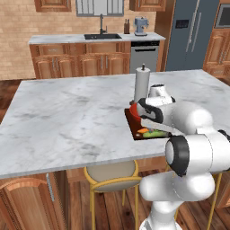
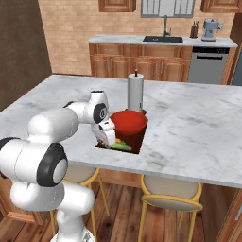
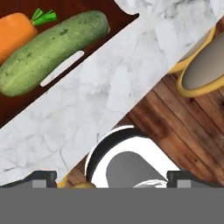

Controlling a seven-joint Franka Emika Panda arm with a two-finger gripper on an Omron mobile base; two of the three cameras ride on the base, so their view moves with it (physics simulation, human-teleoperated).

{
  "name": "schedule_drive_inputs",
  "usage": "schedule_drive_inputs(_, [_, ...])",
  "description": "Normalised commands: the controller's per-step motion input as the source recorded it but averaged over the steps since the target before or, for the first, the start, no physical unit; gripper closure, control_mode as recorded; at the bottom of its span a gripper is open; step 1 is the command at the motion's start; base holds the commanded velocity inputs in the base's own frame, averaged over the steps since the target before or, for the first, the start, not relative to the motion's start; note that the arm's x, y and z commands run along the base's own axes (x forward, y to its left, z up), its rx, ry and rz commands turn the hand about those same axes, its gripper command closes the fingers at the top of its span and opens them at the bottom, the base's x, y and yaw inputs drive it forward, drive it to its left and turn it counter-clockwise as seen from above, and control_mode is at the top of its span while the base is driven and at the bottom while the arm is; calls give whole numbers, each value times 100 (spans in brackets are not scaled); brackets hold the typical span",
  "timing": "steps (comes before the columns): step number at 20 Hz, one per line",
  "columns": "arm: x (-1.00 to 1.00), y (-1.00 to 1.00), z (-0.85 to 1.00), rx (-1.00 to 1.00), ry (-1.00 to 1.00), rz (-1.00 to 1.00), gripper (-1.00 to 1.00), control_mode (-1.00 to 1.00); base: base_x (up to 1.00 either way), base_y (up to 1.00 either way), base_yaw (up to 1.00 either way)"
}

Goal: Place the two vegetables and bowl onto the tray for setting up a vegetable dip station.

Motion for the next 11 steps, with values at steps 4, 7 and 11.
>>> schedule_drive_inputs(4, [-38,21,19,0,0,39,-100,-100,0,0,0])
schedule_drive_inputs(7, [-41,17,17,4,0,33,-100,-100,0,0,0])
schedule_drive_inputs(11, [-42,16,13,11,0,30,-100,-100,0,0,0])
